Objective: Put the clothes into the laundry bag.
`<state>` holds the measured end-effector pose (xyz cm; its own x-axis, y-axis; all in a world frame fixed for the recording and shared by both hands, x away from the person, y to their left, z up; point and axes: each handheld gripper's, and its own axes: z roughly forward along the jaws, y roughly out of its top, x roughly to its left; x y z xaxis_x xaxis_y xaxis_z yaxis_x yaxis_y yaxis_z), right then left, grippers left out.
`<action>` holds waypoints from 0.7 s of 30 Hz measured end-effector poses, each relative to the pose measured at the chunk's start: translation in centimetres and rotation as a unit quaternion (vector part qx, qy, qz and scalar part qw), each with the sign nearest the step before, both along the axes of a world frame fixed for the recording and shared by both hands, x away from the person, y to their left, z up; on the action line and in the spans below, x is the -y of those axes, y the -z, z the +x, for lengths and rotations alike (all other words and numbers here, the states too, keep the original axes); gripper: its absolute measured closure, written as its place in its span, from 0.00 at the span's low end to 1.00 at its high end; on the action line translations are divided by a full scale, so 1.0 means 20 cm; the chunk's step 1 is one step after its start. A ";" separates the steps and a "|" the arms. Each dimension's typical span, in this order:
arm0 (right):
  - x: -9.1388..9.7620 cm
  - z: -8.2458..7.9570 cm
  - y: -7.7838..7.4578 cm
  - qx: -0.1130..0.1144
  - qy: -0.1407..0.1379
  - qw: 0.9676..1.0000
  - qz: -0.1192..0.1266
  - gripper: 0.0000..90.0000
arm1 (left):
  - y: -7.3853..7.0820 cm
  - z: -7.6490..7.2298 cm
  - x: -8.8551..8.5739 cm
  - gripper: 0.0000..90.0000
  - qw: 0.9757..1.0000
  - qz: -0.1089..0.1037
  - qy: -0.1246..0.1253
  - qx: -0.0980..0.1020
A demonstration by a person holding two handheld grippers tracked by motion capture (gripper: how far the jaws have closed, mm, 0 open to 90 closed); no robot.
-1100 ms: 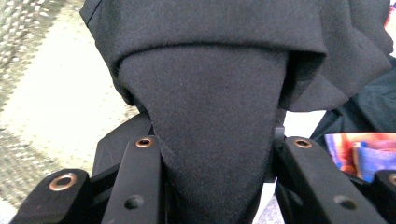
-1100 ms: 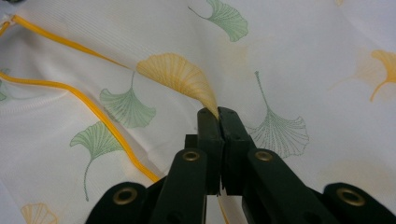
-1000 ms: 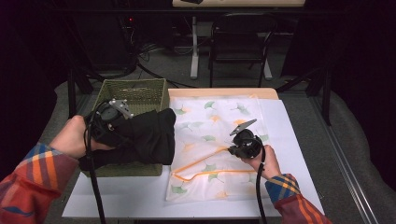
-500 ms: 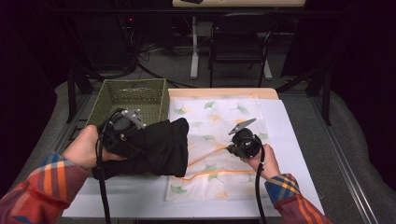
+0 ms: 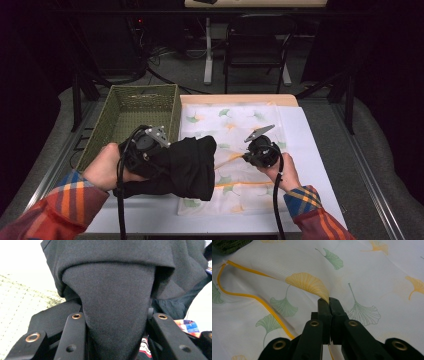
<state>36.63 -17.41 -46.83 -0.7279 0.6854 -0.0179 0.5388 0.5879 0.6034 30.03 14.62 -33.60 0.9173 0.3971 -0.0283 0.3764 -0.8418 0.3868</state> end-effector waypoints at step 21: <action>0.01 -0.01 -0.02 0.006 0.002 1.000 0.006 0.99 | 0.16 -0.03 0.13 0.70 0.999 -0.038 0.027 -0.023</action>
<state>36.50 -17.64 -46.43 -0.7256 0.6879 -0.0175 0.5339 0.5788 0.6164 29.50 11.98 -36.82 0.9345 0.3421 -0.0982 0.3497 -0.8306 0.4334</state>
